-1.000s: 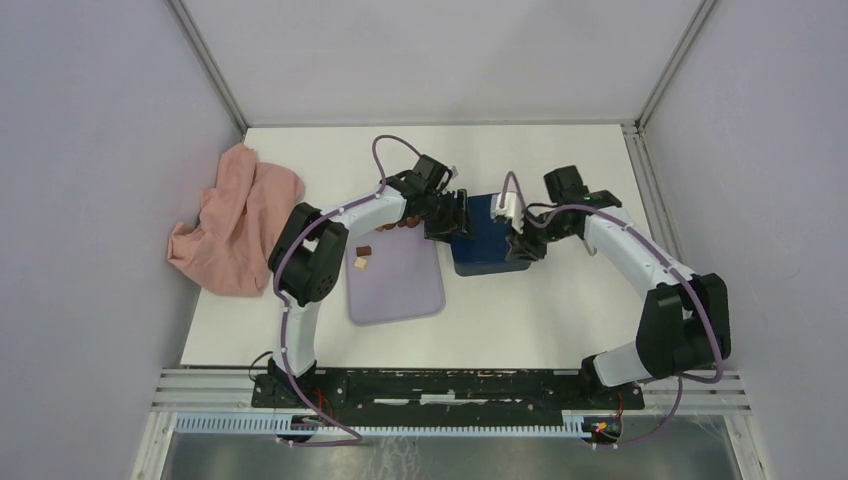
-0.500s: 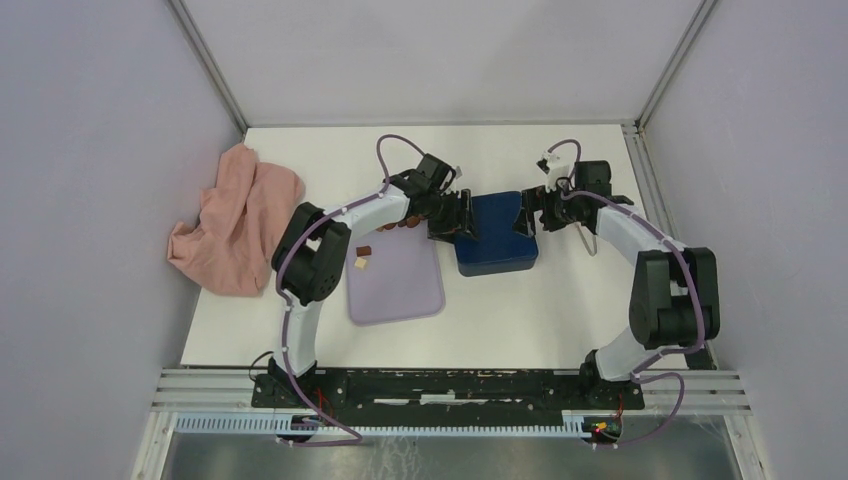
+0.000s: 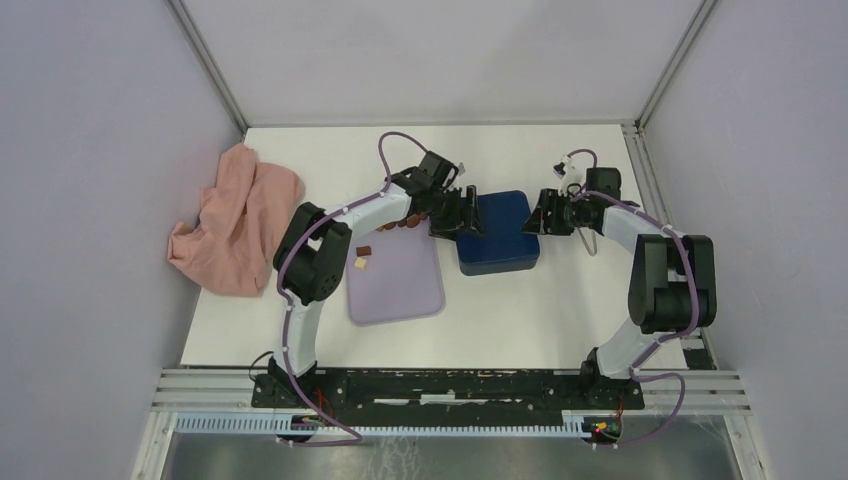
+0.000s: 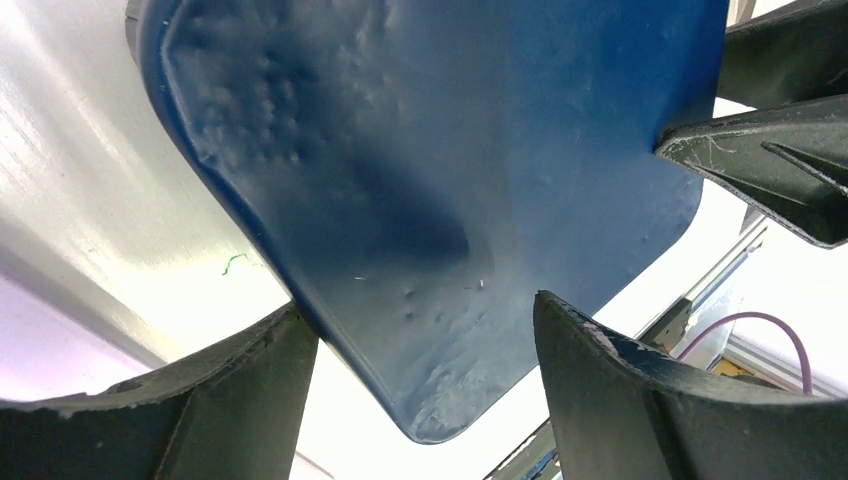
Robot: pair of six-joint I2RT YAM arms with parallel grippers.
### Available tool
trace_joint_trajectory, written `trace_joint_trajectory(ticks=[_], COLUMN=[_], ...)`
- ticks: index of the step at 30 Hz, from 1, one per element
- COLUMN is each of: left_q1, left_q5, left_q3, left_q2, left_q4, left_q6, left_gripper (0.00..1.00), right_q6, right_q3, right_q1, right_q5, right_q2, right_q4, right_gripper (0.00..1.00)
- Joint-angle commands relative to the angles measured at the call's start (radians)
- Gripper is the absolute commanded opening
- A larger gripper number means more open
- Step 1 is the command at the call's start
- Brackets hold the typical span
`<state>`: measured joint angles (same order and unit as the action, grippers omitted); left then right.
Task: Pack the chocolate
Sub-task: Close the box lid on the packing box.
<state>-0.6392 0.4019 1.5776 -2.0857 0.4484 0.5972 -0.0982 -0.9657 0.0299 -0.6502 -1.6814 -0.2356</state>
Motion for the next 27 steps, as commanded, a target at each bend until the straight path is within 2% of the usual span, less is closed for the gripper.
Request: trace_joint_trajectory(ticks=[1, 9, 13, 18, 19, 22, 27], left_q1=[-0.001, 0.032, 0.051, 0.062, 0.061, 0.061, 0.046], left_q5=[-0.001, -0.135, -0.229, -0.287, -0.291, -0.297, -0.296], left_q3=[0.05, -0.011, -0.099, -0.097, -0.095, -0.081, 0.001], left_q2=[0.058, 0.211, 0.268, 0.226, 0.215, 0.175, 0.08], left_q4=[-0.104, -0.109, -0.083, 0.026, 0.036, 0.062, 0.137], left_q6=[0.034, 0.029, 0.029, 0.02, 0.019, 0.021, 0.015], left_gripper=[0.85, 0.83, 0.72, 0.4, 0.37, 0.3, 0.27], right_q6=[0.008, 0.009, 0.014, 0.013, 0.014, 0.014, 0.011], right_q3=[0.027, 0.022, 0.021, 0.016, 0.016, 0.016, 0.015], right_q1=[0.031, 0.039, 0.039, 0.039, 0.04, 0.039, 0.039], right_q5=[0.016, -0.002, 0.001, -0.002, -0.003, -0.005, -0.004], right_q2=[-0.012, -0.022, -0.024, -0.029, -0.029, -0.031, -0.029], right_q4=[-0.002, 0.0, 0.001, 0.0, 0.001, 0.001, 0.003], right_gripper=[0.56, 0.48, 0.47, 0.44, 0.44, 0.44, 0.44])
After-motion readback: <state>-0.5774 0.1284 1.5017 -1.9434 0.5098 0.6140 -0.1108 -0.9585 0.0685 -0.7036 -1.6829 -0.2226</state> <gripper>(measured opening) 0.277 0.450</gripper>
